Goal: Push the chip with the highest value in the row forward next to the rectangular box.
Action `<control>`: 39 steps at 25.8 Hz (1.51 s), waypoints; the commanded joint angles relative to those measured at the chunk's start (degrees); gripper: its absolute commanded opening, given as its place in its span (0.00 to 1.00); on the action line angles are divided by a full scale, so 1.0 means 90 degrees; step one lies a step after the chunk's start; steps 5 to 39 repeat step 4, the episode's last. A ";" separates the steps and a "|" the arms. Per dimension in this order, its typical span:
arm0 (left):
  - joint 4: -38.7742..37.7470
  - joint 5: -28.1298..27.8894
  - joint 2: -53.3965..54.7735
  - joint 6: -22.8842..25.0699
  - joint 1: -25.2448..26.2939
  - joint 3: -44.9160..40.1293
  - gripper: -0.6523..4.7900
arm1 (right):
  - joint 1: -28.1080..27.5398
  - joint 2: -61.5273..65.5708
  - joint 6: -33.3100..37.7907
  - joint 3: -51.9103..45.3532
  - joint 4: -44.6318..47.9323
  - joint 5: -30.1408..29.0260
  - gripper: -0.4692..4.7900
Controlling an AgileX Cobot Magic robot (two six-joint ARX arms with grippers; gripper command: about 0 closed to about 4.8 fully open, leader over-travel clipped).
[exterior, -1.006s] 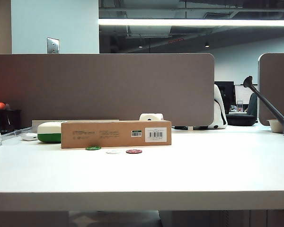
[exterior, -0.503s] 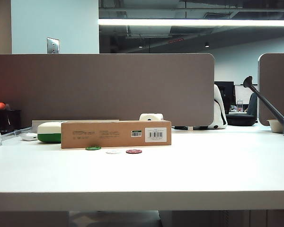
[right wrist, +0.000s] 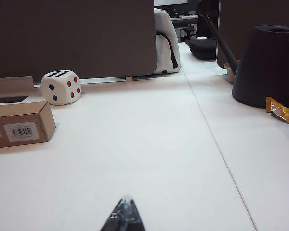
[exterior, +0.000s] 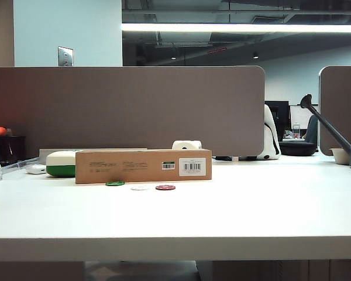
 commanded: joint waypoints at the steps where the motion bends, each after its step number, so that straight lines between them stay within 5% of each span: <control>1: 0.0053 -0.0015 0.0000 -0.0017 0.0017 0.0027 0.11 | 0.0005 -0.0002 -0.0017 -0.0029 0.0136 0.0007 0.07; 39: 0.0056 -0.0015 0.0000 -0.0019 0.0017 0.0027 0.11 | 0.0002 -0.0002 -0.0017 -0.0029 0.0136 0.0007 0.07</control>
